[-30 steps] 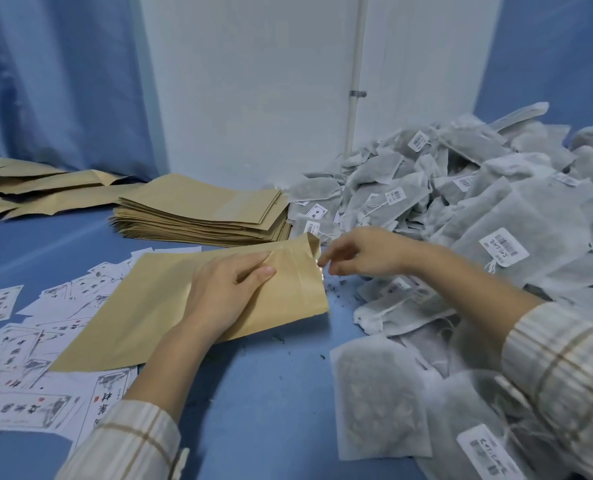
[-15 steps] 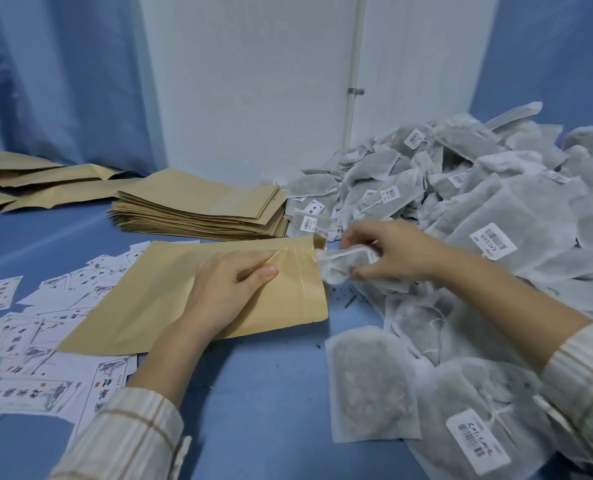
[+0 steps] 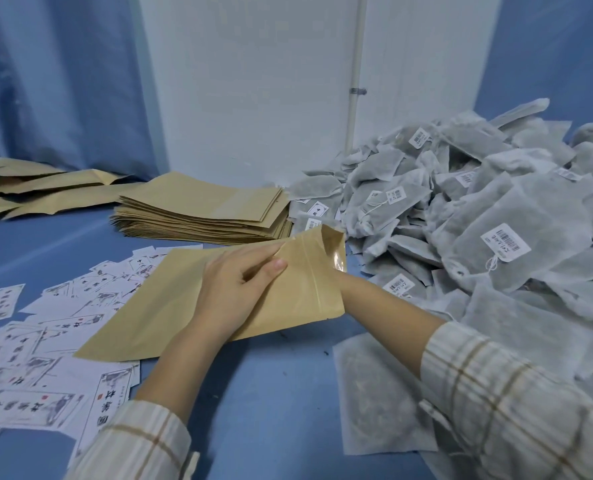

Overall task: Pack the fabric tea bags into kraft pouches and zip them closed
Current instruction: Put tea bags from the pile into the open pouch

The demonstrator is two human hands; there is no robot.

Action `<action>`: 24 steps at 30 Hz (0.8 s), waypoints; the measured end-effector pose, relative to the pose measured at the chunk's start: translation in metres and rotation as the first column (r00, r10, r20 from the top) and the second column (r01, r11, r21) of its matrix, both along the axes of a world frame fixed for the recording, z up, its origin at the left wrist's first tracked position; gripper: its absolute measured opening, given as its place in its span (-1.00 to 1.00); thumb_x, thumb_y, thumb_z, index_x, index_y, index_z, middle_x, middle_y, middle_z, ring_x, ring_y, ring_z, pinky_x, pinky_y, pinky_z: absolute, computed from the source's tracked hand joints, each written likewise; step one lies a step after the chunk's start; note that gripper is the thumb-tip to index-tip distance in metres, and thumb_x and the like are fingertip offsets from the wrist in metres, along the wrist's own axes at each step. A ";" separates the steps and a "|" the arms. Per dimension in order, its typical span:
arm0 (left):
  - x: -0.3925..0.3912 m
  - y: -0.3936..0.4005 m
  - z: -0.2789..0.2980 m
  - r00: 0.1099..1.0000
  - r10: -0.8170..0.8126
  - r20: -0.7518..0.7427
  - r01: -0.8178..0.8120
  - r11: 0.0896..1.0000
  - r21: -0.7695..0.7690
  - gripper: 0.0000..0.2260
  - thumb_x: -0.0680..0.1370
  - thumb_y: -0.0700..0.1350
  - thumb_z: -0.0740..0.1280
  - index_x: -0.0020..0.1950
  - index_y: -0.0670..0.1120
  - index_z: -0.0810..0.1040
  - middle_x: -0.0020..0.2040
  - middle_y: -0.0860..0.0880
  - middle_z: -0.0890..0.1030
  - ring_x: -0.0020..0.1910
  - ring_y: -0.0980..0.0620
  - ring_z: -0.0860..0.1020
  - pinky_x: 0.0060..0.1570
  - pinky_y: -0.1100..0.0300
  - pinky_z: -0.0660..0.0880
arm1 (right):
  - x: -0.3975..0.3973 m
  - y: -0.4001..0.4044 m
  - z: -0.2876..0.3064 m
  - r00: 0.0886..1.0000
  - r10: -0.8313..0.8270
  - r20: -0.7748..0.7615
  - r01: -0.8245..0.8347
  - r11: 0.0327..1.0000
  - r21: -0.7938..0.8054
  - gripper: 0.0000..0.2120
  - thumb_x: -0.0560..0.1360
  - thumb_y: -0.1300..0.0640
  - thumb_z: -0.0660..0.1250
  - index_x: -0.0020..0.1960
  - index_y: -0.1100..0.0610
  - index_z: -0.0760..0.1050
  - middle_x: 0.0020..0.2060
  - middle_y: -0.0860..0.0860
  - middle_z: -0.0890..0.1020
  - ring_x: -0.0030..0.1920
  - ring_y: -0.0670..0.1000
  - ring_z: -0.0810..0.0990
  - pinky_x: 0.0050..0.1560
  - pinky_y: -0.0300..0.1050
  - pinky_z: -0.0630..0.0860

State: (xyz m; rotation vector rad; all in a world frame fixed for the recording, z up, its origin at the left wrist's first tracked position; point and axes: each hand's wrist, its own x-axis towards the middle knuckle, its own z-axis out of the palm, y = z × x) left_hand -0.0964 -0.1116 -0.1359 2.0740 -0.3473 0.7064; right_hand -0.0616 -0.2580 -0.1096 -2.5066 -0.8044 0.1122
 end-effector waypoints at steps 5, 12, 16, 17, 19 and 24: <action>0.003 0.006 -0.002 0.997 0.078 -0.021 -0.077 0.996 0.041 -0.80 0.53 -0.01 0.34 0.12 0.23 0.59 0.04 0.29 0.61 0.12 0.14 0.52 0.24 0.03 0.37 | 0.001 -0.030 0.011 0.992 -0.106 0.063 0.097 0.987 0.124 -0.85 0.52 0.30 0.21 -0.16 0.19 0.53 -0.28 0.01 0.63 -0.28 -0.20 0.56 -0.20 -0.36 0.49; 0.001 0.006 -0.007 0.991 0.109 -0.071 -0.101 0.989 0.105 -0.79 0.54 -0.02 0.33 0.15 0.17 0.60 0.09 0.15 0.64 0.15 0.05 0.52 0.24 -0.11 0.35 | -0.014 -0.092 0.020 0.938 -0.031 -0.346 -0.095 0.935 -0.342 -0.71 0.36 -0.11 0.44 0.06 -0.10 0.52 -0.09 -0.18 0.62 -0.02 -0.10 0.58 0.08 -0.22 0.46; -0.003 0.005 -0.006 0.991 0.100 -0.086 -0.089 0.988 0.125 -0.79 0.54 -0.03 0.34 0.16 0.15 0.60 0.10 0.12 0.64 0.17 0.03 0.52 0.25 -0.11 0.34 | -0.013 -0.095 0.008 0.950 -0.057 -0.306 -0.086 0.896 -0.436 -0.55 0.27 -0.15 0.51 0.10 -0.15 0.48 -0.15 -0.21 0.55 -0.12 -0.14 0.55 0.00 -0.20 0.49; -0.003 0.005 -0.006 0.991 0.100 -0.087 -0.089 0.988 0.126 -0.79 0.54 -0.03 0.33 0.16 0.15 0.60 0.10 0.11 0.64 0.16 0.03 0.52 0.25 -0.10 0.34 | -0.011 -0.095 0.005 0.969 -0.035 -0.246 -0.078 0.898 -0.434 -0.62 0.30 -0.10 0.50 0.09 -0.11 0.52 -0.14 -0.18 0.57 -0.12 -0.11 0.55 -0.01 -0.19 0.48; -0.003 0.005 -0.006 0.991 0.106 -0.085 -0.095 0.988 0.123 -0.78 0.54 -0.03 0.33 0.17 0.14 0.60 0.10 0.10 0.64 0.16 0.02 0.52 0.25 -0.09 0.34 | -0.004 -0.096 0.004 0.996 -0.035 -0.081 0.002 0.923 -0.385 -0.74 0.39 -0.04 0.44 0.06 -0.03 0.57 -0.08 -0.08 0.62 -0.05 -0.05 0.56 0.01 -0.16 0.47; -0.002 0.007 -0.005 0.991 0.108 -0.073 -0.100 0.989 0.106 -0.78 0.55 -0.03 0.32 0.17 0.14 0.60 0.11 0.10 0.64 0.16 0.02 0.51 0.26 -0.08 0.34 | 0.011 -0.111 0.005 0.922 -0.382 0.066 0.369 0.917 0.151 -0.93 0.46 0.09 0.38 -0.13 0.01 0.49 -0.20 -0.02 0.55 -0.45 -0.03 0.60 -0.53 -0.28 0.44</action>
